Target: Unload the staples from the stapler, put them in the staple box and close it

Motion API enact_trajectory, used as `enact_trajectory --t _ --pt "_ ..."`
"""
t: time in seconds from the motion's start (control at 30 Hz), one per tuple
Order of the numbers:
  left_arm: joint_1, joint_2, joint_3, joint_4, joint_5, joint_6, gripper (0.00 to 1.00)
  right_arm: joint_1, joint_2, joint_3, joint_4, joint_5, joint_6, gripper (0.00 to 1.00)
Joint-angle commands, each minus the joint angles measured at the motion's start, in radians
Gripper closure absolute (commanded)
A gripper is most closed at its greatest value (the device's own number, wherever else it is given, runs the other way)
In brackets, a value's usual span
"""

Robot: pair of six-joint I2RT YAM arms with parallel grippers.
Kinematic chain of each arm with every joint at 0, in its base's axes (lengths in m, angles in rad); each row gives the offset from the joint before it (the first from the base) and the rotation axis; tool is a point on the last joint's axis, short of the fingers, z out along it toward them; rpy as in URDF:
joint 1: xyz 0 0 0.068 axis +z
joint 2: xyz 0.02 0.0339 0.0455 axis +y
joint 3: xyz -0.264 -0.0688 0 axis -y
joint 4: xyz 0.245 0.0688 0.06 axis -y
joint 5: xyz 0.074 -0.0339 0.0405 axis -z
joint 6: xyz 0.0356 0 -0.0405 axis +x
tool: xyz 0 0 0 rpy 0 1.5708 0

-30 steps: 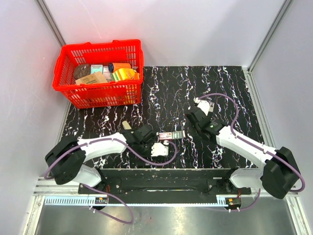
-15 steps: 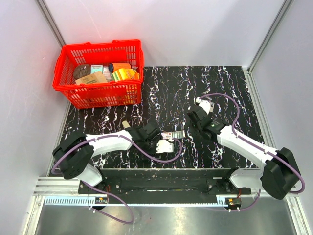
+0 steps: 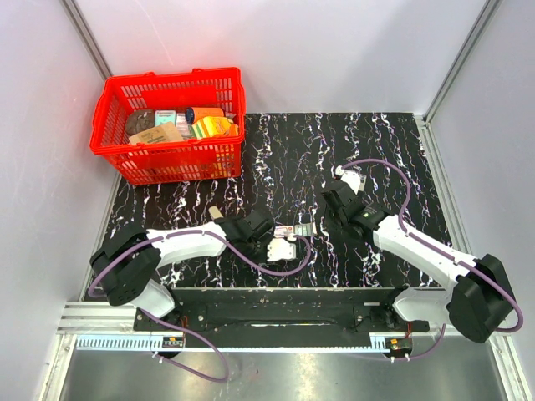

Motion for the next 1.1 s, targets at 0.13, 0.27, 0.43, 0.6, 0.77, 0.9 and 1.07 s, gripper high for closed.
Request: enact_trajectory --t 0.13,0.27,0.43,0.6,0.77,0.9,1.07 --pt "0.001 -0.073 0.005 0.006 -0.031 -0.051 0.78 -0.01 -0.037 0.02 0.013 0.003 -0.022 0.78" --pt "0.066 -0.139 0.059 -0.014 0.018 -0.086 0.81 -0.015 -0.05 0.063 -0.009 0.003 -0.046 0.78" --pt "0.221 -0.209 0.155 -0.056 0.185 -0.154 0.87 -0.017 -0.077 0.104 -0.027 -0.008 -0.065 0.78" --pt "0.39 -0.241 0.26 -0.074 0.375 -0.241 0.88 -0.02 -0.116 0.133 -0.015 -0.057 -0.062 0.78" --pt "0.556 -0.235 0.361 0.016 0.638 -0.471 0.89 -0.018 -0.183 0.124 0.132 -0.233 -0.06 0.75" --pt "0.645 -0.203 0.424 0.226 0.839 -0.825 0.88 -0.021 -0.237 0.117 0.313 -0.44 -0.023 0.69" --pt "0.656 -0.173 0.422 0.679 0.928 -1.316 0.87 -0.02 -0.212 0.176 0.471 -0.583 0.024 0.65"
